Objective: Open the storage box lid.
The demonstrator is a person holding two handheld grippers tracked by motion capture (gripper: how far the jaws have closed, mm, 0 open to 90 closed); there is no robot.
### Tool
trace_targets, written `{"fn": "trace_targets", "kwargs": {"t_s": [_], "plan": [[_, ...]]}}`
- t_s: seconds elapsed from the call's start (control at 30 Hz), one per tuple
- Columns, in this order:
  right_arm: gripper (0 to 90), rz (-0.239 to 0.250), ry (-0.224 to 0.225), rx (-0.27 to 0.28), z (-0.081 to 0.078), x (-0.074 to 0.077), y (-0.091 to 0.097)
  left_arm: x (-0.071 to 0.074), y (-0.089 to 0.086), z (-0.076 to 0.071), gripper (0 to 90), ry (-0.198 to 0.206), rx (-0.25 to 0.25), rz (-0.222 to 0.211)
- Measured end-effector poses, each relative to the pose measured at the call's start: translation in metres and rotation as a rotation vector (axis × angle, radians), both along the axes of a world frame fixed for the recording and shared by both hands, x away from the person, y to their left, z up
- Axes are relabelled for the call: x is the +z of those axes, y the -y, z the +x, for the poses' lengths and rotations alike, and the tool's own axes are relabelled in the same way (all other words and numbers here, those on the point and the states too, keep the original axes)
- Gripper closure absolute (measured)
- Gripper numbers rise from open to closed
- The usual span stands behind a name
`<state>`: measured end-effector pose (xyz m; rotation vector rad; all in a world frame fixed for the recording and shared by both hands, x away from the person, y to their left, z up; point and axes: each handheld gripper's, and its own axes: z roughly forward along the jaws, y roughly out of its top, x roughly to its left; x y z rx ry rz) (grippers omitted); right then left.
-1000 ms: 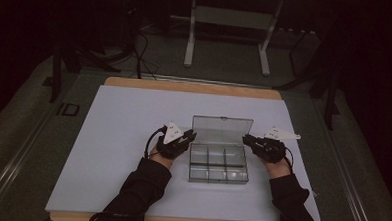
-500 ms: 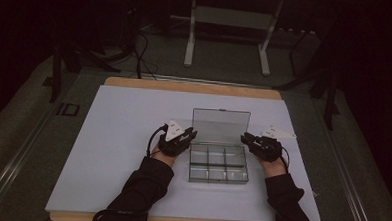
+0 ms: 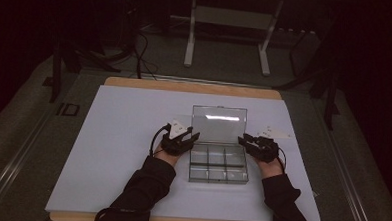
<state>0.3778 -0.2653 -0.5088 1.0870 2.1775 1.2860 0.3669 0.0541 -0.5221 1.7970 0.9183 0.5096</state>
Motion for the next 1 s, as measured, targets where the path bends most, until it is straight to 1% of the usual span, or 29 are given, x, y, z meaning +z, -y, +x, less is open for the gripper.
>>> {"fn": "trace_targets", "kwargs": {"t_s": [0.27, 0.4, 0.5, 0.57, 0.63, 0.7, 0.77, 0.8, 0.83, 0.87, 0.9, 0.93, 0.97, 1.0], "plan": [[67.2, 0.004, -0.016, -0.020, 0.000, 0.000, -0.001, -0.001, 0.001, 0.002, 61.3, -0.017, 0.006, -0.008], [65.6, 0.011, -0.030, -0.029, 0.000, -0.002, -0.001, -0.001, 0.004, 0.004, 56.7, -0.033, 0.006, -0.002], [65.6, 0.018, -0.033, -0.030, 0.000, -0.002, -0.001, -0.002, 0.004, 0.004, 56.7, -0.037, 0.009, -0.008], [65.2, 0.021, -0.038, -0.035, 0.000, -0.002, -0.001, -0.002, 0.005, 0.004, 55.9, -0.039, 0.016, -0.003], [64.5, 0.021, -0.046, -0.040, 0.001, -0.002, -0.001, -0.002, 0.006, 0.005, 53.2, -0.057, 0.028, 0.000], [64.6, 0.016, -0.048, -0.045, 0.001, -0.003, -0.001, -0.002, 0.005, 0.008, 52.5, -0.089, 0.029, -0.018], [64.8, 0.014, -0.048, -0.047, 0.001, -0.003, -0.001, -0.002, 0.004, 0.008, 52.5, -0.101, 0.030, -0.026], [64.8, 0.013, -0.049, -0.048, 0.001, -0.003, -0.001, -0.003, 0.004, 0.009, 52.4, -0.116, 0.032, -0.035], [65.0, 0.008, -0.051, -0.050, 0.001, -0.003, -0.002, -0.003, 0.004, 0.010, 50.9, -0.123, 0.034, -0.036], [65.0, 0.008, -0.051, -0.050, 0.001, -0.003, -0.002, -0.003, 0.004, 0.010, 50.9, -0.131, 0.042, -0.027], [65.9, 0.004, -0.053, -0.048, 0.001, -0.003, -0.003, -0.003, 0.005, 0.011, 50.1, -0.135, 0.040, -0.009], [66.0, 0.000, -0.057, -0.045, 0.001, -0.004, -0.004, -0.004, 0.007, 0.011, 50.8, -0.141, 0.025, 0.011], [66.0, 0.000, -0.057, -0.045, 0.001, -0.004, -0.004, -0.005, 0.008, 0.010, 50.8, -0.135, 0.016, 0.006], [65.4, -0.006, -0.055, -0.043, 0.001, -0.004, -0.005, -0.004, 0.009, 0.009, 52.1, -0.118, 0.008, 0.000]]}}
